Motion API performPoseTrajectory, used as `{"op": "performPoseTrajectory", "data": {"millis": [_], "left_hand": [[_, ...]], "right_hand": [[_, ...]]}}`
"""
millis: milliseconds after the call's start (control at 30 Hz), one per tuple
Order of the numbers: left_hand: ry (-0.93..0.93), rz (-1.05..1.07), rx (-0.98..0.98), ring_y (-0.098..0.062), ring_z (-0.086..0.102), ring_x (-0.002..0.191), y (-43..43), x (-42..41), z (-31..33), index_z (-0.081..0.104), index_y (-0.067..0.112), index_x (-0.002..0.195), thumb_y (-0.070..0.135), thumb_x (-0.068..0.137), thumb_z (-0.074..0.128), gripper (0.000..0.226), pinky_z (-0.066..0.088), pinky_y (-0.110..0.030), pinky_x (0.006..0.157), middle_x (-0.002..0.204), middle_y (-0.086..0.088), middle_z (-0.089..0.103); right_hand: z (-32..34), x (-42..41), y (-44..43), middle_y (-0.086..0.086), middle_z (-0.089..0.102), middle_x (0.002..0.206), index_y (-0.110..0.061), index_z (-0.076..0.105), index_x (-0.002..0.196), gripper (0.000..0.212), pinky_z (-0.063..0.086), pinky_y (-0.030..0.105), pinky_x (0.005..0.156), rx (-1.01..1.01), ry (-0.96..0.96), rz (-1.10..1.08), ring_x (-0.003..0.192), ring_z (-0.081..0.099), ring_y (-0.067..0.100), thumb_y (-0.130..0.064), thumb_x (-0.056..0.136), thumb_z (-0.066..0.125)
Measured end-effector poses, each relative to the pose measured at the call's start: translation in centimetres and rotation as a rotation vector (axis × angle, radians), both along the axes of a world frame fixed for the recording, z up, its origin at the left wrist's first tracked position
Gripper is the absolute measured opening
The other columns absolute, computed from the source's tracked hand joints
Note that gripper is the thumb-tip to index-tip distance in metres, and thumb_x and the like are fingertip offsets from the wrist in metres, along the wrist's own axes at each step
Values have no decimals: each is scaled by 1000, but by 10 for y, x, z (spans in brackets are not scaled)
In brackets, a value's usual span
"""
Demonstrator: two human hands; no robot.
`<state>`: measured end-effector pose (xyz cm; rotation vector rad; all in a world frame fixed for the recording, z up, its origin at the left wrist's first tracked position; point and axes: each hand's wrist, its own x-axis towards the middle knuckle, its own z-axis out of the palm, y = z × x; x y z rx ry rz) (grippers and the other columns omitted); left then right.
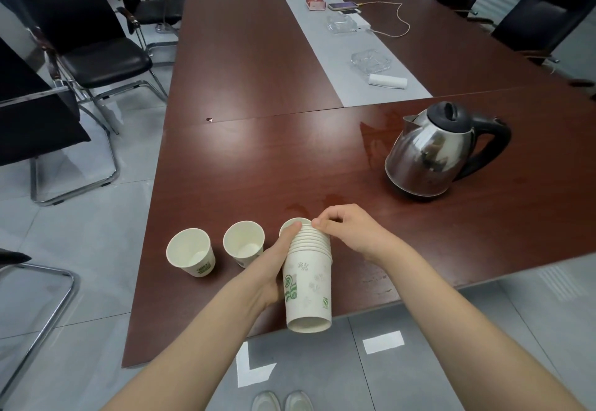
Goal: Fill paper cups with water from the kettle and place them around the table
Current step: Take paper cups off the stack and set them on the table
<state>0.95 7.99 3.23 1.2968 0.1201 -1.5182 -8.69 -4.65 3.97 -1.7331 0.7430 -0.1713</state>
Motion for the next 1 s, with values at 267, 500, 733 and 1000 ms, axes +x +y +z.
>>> {"op": "performPoseTrajectory", "data": {"millis": [267,500,733,1000], "left_hand": [[-35,-98,-26,-28,69,67,-2,-9,0,63,1,109,47,89,55,51,57,-33,62,86,-20,71],[-88,-193,-43,-24,70,68,-2,-2,7,66,7,103,50,85,56,48,55,-31,64,85,-14,73],[-60,-245,-65,-22,70,70,-1,-13,9,66,6,110,49,86,55,50,57,-30,65,91,-13,72],[-62,-113,27,-22,69,58,1,-5,8,65,7,102,50,85,60,47,55,-28,53,73,-11,71]], "right_hand": [[-6,2,-3,-5,60,75,-12,64,82,20,44,18,66,103,28,-139,69,52,7,-29,92,61],[-3,-6,-15,11,71,105,-11,64,112,47,55,38,89,475,189,-95,94,68,23,-51,90,56],[0,-5,-28,7,71,98,-10,64,104,30,54,46,89,562,10,-256,96,68,24,-37,90,61],[3,-20,-61,3,54,125,-15,52,130,44,48,32,66,420,-132,-420,117,50,16,-19,88,65]]}}
